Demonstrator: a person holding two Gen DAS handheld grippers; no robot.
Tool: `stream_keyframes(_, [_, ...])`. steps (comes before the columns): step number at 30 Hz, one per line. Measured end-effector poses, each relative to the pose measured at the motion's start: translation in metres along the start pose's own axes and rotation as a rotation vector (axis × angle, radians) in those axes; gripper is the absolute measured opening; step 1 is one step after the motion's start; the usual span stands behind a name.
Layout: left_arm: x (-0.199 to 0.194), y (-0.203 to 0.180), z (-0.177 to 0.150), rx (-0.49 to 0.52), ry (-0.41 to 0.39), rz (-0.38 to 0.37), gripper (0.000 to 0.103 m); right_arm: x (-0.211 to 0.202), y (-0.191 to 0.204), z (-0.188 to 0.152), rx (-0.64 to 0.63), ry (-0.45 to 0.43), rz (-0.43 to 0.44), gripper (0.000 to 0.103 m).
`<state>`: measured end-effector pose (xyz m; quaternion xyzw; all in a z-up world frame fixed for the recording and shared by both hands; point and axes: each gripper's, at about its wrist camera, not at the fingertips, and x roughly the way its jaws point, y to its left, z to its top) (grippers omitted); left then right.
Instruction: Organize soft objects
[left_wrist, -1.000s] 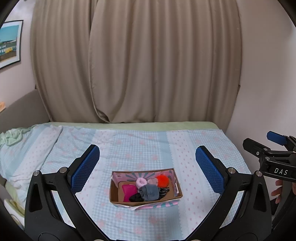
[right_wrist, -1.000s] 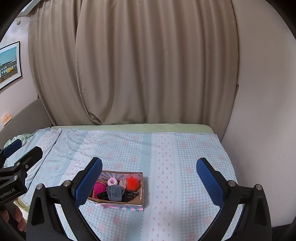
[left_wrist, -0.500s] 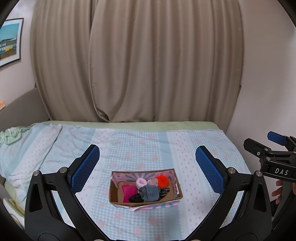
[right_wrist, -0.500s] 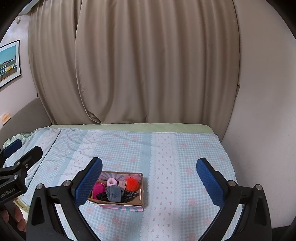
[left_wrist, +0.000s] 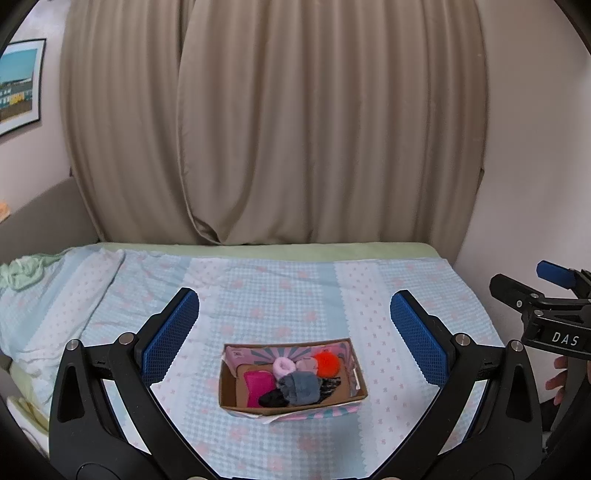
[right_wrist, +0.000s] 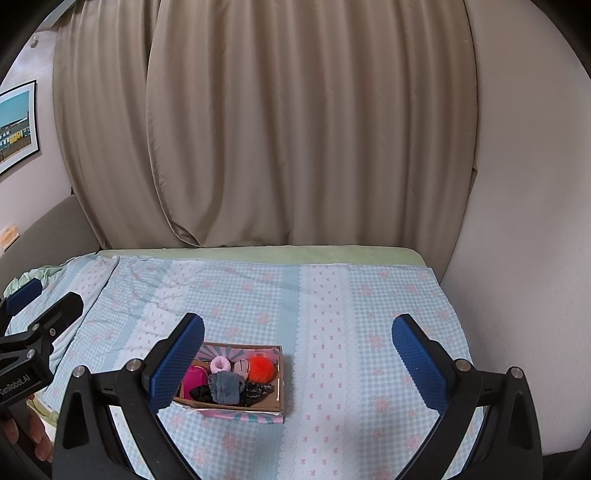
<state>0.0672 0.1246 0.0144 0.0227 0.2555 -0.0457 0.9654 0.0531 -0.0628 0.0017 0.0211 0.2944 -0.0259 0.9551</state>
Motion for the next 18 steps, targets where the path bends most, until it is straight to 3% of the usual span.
stream_keyframes(18, [0.0063,-0.0004,0.0014,0.015,-0.038,0.020,0.103,0.0078,0.0018,0.0045,0.003,0.002,0.000,0.101])
